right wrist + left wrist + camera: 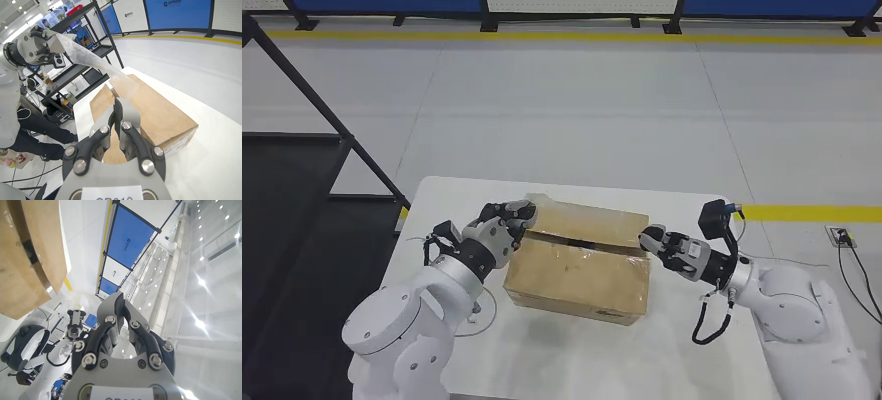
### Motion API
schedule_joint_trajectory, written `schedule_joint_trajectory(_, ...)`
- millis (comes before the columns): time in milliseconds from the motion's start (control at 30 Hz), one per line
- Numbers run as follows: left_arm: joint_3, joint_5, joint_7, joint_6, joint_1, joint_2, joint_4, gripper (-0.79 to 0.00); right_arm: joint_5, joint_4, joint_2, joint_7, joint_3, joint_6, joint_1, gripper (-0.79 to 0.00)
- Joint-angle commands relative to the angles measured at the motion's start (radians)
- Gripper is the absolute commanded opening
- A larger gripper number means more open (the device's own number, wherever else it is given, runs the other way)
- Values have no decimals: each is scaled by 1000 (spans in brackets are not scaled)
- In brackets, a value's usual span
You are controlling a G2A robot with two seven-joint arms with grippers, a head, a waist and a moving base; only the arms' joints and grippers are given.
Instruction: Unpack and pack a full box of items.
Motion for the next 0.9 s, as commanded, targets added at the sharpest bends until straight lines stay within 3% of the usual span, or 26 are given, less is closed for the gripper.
schedule_joint_trajectory(0,0,1,-1,-1,0,0,0,-785,6,-6,3,0,3,8,1,-785)
schedule_joint_trajectory(267,-21,-46,0,-28,32,0,13,-785,9,-39,15,8,-1,21,-2,-785)
schedule_joint_trajectory(500,-113,-207,81,55,49,-3,-7,-785,4,-55,24,18,-16,33,-2,-785)
schedule_joint_trajectory(533,-127,-226,93,65,52,-3,-8,-520,5,-59,25,18,-18,36,-1,-785)
schedule_joint_trajectory(567,-140,-246,104,77,56,-2,-8,-157,4,-64,26,18,-19,40,1,-785)
schedule_joint_trajectory(600,-148,-256,113,77,58,-2,-8,0,2,-68,27,18,-20,45,2,-785)
schedule_joint_trajectory(867,-210,-378,158,77,92,11,-16,0,-19,-137,34,14,-33,116,5,-785)
